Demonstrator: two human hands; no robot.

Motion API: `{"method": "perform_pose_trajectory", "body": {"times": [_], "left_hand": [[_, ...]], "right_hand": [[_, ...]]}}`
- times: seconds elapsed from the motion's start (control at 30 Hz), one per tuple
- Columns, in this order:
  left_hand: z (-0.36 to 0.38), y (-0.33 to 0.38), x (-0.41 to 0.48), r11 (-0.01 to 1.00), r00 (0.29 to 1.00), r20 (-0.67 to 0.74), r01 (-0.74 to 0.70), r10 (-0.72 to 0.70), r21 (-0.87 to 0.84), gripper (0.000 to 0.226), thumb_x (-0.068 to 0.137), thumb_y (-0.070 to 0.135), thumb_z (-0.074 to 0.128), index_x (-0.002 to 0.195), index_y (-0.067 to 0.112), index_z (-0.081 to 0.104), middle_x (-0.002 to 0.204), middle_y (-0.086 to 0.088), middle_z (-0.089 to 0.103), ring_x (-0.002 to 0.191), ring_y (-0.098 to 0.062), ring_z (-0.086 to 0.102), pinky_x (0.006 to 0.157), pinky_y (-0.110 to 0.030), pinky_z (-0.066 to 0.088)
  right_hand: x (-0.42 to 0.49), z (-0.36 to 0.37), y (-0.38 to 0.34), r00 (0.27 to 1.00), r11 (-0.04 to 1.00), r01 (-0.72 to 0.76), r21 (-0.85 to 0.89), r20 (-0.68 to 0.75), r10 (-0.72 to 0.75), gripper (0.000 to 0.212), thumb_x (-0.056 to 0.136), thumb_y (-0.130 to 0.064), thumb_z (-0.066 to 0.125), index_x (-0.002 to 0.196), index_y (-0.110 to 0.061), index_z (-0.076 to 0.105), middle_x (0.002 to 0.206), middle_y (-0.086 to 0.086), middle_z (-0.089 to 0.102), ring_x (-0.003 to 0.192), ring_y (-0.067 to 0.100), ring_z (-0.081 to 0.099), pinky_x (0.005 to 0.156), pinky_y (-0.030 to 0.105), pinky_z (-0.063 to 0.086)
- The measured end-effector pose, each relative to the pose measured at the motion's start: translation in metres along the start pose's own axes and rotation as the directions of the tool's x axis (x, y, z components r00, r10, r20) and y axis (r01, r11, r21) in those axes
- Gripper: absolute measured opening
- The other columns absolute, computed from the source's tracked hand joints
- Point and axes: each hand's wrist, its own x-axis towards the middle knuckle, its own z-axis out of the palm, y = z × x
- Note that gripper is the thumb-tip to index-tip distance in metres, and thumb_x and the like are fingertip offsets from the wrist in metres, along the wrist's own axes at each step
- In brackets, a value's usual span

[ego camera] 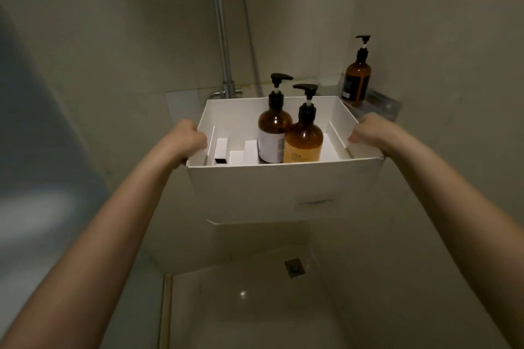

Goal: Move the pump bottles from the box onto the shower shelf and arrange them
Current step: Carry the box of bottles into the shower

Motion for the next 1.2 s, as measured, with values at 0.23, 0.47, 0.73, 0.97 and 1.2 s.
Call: {"method": "perform_pose_trajectory", "body": {"times": [0.23, 0.47, 0.73, 0.97, 1.2], "left_hand": [[0.019, -0.019, 0.019, 0.991, 0.988, -0.093, 0.117, -0.122, -0.059, 0.023, 0.081, -0.005, 0.047, 0.102, -0.007, 0.056, 0.089, -0.023, 0.055, 0.077, -0.033, 0.055, 0.060, -0.031, 0.041], [0.045, -0.045, 0.022, 0.976, 0.954, -0.211, 0.202, -0.214, -0.076, 0.018, 0.079, -0.007, 0.047, 0.091, -0.007, 0.060, 0.082, -0.023, 0.057, 0.075, -0.030, 0.056, 0.065, -0.033, 0.042], [0.086, -0.100, 0.020, 0.950, 0.924, -0.279, 0.298, -0.262, 0.092, 0.018, 0.080, 0.004, 0.051, 0.092, -0.003, 0.062, 0.097, -0.027, 0.065, 0.092, -0.041, 0.061, 0.079, -0.043, 0.049], [0.137, -0.157, 0.031, 0.915, 0.913, -0.282, 0.354, -0.294, 0.193, 0.022, 0.083, 0.010, 0.048, 0.097, 0.001, 0.063, 0.098, -0.024, 0.065, 0.090, -0.040, 0.060, 0.069, -0.034, 0.043], [0.206, -0.234, 0.040, 0.914, 0.914, -0.192, 0.384, -0.357, 0.130, 0.033, 0.078, 0.025, 0.043, 0.087, -0.002, 0.062, 0.084, -0.024, 0.066, 0.079, -0.039, 0.061, 0.071, -0.045, 0.051]], "right_hand": [[0.061, 0.035, -0.008, 0.990, 0.992, 0.128, 0.007, 0.054, -0.129, 0.025, 0.086, -0.010, 0.056, 0.108, 0.000, 0.059, 0.100, 0.017, 0.060, 0.087, 0.028, 0.057, 0.067, 0.035, 0.044], [0.101, 0.067, -0.012, 0.953, 0.964, 0.265, -0.011, 0.153, -0.261, 0.036, 0.087, -0.012, 0.049, 0.118, 0.004, 0.056, 0.114, 0.023, 0.061, 0.104, 0.038, 0.059, 0.078, 0.036, 0.046], [0.121, 0.141, 0.007, 0.936, 0.968, 0.249, 0.010, 0.254, -0.244, 0.033, 0.088, -0.014, 0.046, 0.115, 0.000, 0.058, 0.112, 0.021, 0.063, 0.103, 0.039, 0.060, 0.090, 0.048, 0.051], [0.132, 0.228, 0.055, 0.921, 0.975, 0.204, 0.084, 0.321, -0.221, 0.024, 0.093, -0.016, 0.048, 0.107, -0.001, 0.060, 0.102, 0.017, 0.065, 0.092, 0.032, 0.063, 0.079, 0.041, 0.053], [0.137, 0.309, 0.113, 0.927, 0.969, 0.245, -0.018, 0.296, -0.229, 0.020, 0.092, -0.009, 0.043, 0.090, 0.002, 0.059, 0.084, 0.008, 0.052, 0.083, 0.027, 0.055, 0.071, 0.026, 0.035]]}}
